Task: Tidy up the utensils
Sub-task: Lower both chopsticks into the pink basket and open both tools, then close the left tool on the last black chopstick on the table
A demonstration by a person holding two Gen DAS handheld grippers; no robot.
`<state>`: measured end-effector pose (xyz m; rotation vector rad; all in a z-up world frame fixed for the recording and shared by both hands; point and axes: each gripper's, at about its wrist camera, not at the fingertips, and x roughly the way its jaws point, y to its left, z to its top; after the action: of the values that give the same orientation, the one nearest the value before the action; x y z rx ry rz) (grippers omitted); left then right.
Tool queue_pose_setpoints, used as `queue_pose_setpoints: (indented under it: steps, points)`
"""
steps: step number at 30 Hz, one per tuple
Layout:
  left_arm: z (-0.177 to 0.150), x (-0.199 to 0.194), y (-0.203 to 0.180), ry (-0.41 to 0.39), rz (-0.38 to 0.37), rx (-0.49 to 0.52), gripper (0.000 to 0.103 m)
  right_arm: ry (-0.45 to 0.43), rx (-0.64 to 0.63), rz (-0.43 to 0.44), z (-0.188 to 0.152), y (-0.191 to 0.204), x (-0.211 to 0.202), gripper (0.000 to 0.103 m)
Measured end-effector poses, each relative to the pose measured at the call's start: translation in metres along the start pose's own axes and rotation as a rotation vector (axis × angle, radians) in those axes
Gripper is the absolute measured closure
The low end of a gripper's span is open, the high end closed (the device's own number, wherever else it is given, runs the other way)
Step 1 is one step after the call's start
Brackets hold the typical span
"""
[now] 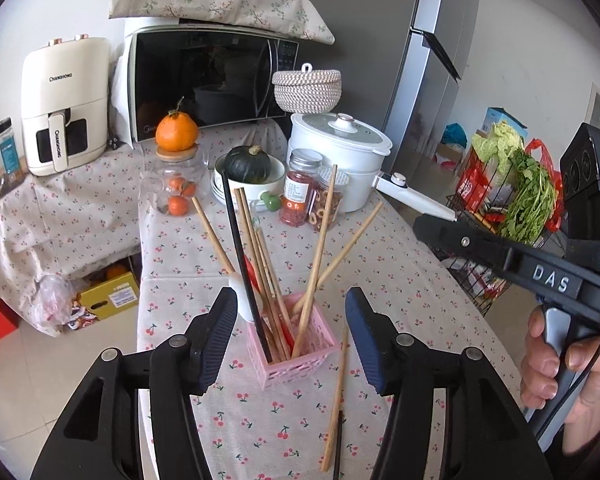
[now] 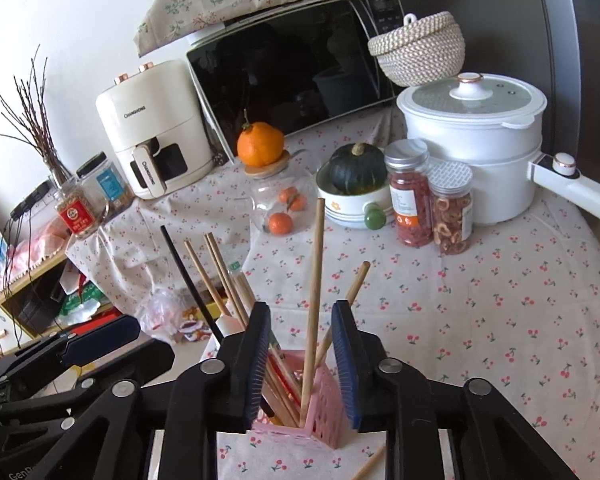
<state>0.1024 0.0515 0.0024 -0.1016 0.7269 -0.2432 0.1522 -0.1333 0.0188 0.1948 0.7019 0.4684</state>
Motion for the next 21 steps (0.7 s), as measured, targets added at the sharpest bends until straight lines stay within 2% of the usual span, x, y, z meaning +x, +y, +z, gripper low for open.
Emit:
queue_pose_setpoints:
  steps: [3,5,8,12,16,21]
  points:
    - [-0.014,-0.001,-0.003,0.05,-0.017,0.021,0.034,-0.02,0.016,0.005,0.001,-0.007,-0.015,0.062]
    - [-0.027,0.001,-0.006,0.095,-0.039,0.033,0.033,-0.024,0.029,0.002,-0.001,-0.013,-0.023,0.052]
    - [-0.045,0.011,-0.009,0.175,-0.078,0.036,0.032,-0.011,0.037,-0.017,-0.006,-0.024,-0.033,0.043]
    - [-0.07,0.028,-0.016,0.292,-0.102,0.055,0.031,0.038,0.008,-0.065,-0.019,-0.036,-0.036,0.036]
    - [-0.094,0.044,-0.018,0.405,-0.1,0.063,0.026,0.105,-0.028,-0.117,-0.037,-0.047,-0.033,0.028]
    - [-0.118,0.055,-0.02,0.502,-0.098,0.064,0.023,0.176,-0.069,-0.167,-0.06,-0.057,-0.033,0.018]
